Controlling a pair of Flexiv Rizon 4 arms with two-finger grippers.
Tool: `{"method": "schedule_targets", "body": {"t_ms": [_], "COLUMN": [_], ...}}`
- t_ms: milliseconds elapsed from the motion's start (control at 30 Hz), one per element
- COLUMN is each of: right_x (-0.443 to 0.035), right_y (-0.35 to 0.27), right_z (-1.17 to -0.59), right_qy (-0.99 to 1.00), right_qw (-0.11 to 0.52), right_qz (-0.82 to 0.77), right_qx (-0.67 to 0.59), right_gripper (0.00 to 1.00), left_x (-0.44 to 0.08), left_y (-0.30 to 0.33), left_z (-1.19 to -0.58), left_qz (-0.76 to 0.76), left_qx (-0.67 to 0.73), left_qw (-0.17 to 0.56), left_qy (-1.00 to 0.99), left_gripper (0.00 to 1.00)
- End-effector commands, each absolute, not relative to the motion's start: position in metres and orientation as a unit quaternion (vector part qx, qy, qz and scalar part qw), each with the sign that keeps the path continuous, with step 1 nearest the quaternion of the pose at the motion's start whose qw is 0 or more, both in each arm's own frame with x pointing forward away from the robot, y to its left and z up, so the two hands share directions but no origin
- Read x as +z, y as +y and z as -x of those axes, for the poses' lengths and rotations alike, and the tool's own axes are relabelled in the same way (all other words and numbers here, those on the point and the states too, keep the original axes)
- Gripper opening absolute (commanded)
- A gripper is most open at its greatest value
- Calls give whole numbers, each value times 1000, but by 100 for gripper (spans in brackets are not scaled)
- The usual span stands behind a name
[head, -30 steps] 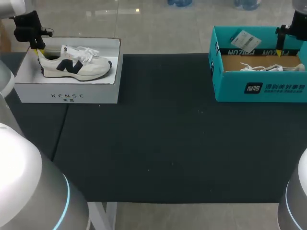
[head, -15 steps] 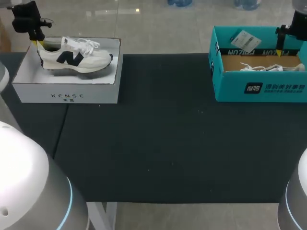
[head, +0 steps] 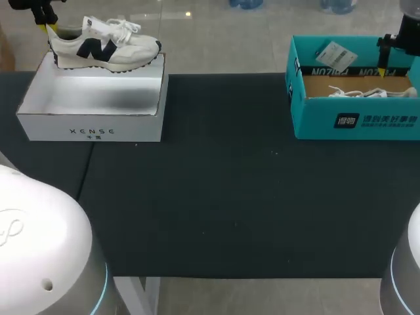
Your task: Take the shoe out of the shoebox, open the shoe tongue, remove and reinsert the insole, then place the shoe into the shoebox
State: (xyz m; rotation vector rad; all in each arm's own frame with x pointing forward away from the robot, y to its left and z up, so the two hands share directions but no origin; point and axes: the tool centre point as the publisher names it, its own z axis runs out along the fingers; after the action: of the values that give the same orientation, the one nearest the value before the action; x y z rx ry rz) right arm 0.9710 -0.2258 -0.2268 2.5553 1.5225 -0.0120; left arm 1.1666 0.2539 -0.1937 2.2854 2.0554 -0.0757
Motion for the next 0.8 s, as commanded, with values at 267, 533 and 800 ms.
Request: {"method": "schedule_targets", "body": {"t_ms": [267,533,800], "right_x": [-227,-227,-227], "right_y": [-226,-226,-226], "right_z": [-970,-970,-970], "right_qy": [510,510,510], "right_qw": [84,84,84], "right_qz": [-856,-856,-856], "right_qx": [-3,-3,-3], "right_gripper": [100,100,100], "left_x": [-103,-99,-97], "left_y": [230,221,221], "left_z": [-1037,-1035,-1034], "left_qz": [-742,-743,-734], "left_qx": [75,81,70], "left_qw": [114,115,125], "left_qy": [657,655,664], "left_gripper": [0,0,0]}}
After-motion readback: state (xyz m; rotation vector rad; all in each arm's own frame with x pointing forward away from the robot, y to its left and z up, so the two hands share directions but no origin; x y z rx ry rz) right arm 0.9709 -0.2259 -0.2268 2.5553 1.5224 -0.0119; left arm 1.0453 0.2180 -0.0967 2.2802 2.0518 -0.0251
